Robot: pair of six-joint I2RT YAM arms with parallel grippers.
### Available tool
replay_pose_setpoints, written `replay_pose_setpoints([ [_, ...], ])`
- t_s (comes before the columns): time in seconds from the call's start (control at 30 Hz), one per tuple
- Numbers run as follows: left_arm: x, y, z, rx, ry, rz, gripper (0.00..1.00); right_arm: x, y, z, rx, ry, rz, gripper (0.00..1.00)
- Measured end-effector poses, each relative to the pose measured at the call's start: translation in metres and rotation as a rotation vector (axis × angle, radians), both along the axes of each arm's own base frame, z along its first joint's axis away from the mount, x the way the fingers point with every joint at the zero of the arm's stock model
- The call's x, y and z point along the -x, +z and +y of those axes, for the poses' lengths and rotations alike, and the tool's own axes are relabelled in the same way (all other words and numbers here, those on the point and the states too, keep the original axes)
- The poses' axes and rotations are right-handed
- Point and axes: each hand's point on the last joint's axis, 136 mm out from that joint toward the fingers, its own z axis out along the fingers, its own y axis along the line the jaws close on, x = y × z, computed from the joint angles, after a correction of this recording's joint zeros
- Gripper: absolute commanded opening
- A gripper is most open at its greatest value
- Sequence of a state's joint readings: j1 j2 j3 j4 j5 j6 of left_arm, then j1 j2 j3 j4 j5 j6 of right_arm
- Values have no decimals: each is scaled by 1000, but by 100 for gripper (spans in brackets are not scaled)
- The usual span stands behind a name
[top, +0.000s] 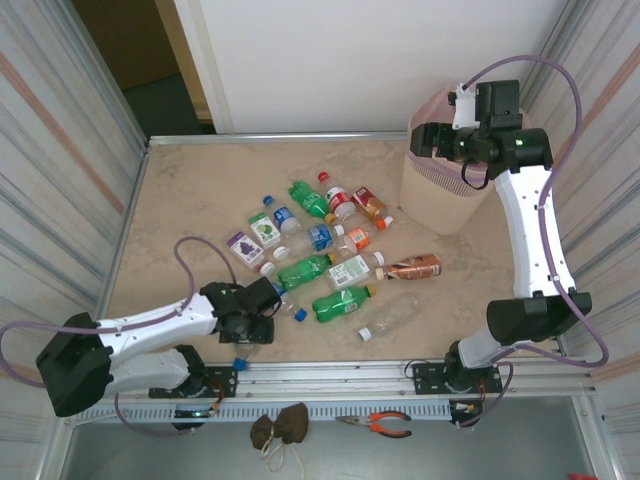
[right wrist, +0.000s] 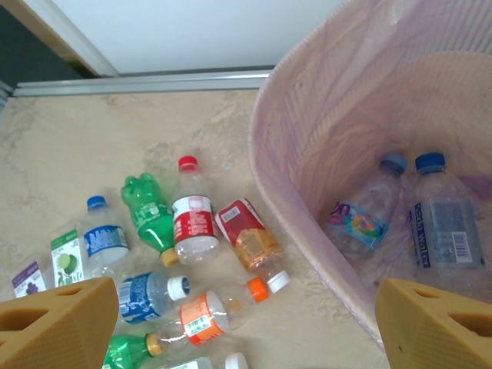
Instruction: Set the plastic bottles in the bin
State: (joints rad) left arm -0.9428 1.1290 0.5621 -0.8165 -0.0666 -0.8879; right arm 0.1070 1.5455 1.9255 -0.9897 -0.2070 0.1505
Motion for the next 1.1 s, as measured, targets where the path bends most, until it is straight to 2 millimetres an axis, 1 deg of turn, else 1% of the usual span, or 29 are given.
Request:
replay_pose_setpoints([
  [0.2,0,-1,-2,6,-1,4,61,0,2,1,-1,2,-8,85],
  [0.3,0,-1,-2,6,-1,3,56,0,3,2,-2,4,-11,86],
  [0.47,-3,1,-1,10,1,-17,53,-1,5,3,-5,5,-19,85],
  [0.53,-5,5,-1,20,9,-30,53,-1,5,3,-5,5,-21,85],
  [0.63,-14,14,-1,54,38,-62,52,0,6,5,-7,8,-24,85],
  [0.83,-41,48,2,161,103,-172,51,6,14,7,-15,13,-41,85],
  [0.97,-63,78,5,232,124,-263,51,11,15,11,-44,27,-40,85],
  [1.03,-72,93,5,265,113,-308,52,14,11,16,-65,47,-37,85],
  [1.1,-82,110,2,310,87,-365,52,21,2,23,-94,72,-16,85],
])
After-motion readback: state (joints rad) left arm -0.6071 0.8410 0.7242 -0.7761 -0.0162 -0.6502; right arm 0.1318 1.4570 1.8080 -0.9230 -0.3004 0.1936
